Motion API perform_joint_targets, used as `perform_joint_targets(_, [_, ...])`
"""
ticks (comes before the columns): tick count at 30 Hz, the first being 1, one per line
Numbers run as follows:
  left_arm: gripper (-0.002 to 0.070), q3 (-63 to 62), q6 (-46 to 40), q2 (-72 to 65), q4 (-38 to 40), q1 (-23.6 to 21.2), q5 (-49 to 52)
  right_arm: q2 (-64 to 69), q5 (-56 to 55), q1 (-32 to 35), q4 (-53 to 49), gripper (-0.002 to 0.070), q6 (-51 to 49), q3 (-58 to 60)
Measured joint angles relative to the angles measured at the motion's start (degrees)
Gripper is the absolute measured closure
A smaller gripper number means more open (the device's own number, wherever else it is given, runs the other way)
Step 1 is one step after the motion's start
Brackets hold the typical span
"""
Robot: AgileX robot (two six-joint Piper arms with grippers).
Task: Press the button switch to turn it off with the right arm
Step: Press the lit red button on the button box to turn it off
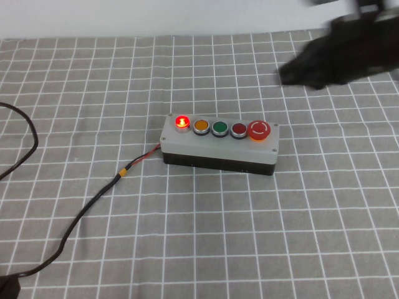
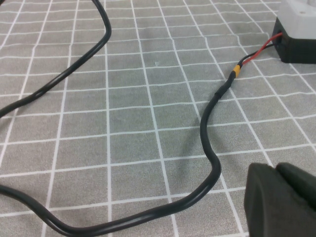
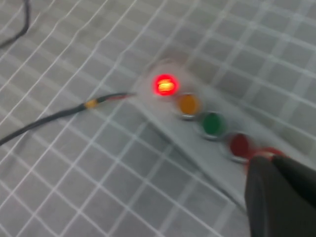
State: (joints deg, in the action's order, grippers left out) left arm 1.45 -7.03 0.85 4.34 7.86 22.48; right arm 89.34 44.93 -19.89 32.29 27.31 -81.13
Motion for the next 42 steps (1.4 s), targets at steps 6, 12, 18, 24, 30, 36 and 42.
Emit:
perform_joint_targets(6, [0.0678,0.00,0.00,0.00,0.00,0.00,0.00,11.92,-1.28,-9.78,-9.23,0.0692,-8.31,-11.26])
perform_joint_targets(12, [0.0678,0.00,0.00,0.00,0.00,0.00,0.00,24.27,-0.10,-13.62,-13.25,0.0692,-11.70,-23.56])
perform_joint_targets(18, [0.0678,0.00,0.00,0.00,0.00,0.00,0.00,32.89,1.36,-14.93,-13.89,0.0692,-13.18,-32.94])
perform_joint_targets(24, [0.0678,0.00,0.00,0.00,0.00,0.00,0.00,37.06,1.87,-14.93,-14.64,0.0692,-13.54,-35.61])
perform_joint_targets(30, [0.0678,0.00,0.00,0.00,0.00,0.00,0.00,38.31,1.52,-14.93,-15.45,0.0692,-13.54,-35.77])
perform_joint_targets(36, [0.0678,0.00,0.00,0.00,0.00,0.00,0.00,39.08,1.52,-14.93,-16.07,0.0692,-13.54,-36.35])
perform_joint_targets(42, [0.0678,0.00,0.00,0.00,0.00,0.00,0.00,39.82,1.40,-14.93,-16.07,0.0692,-14.20,-36.93])
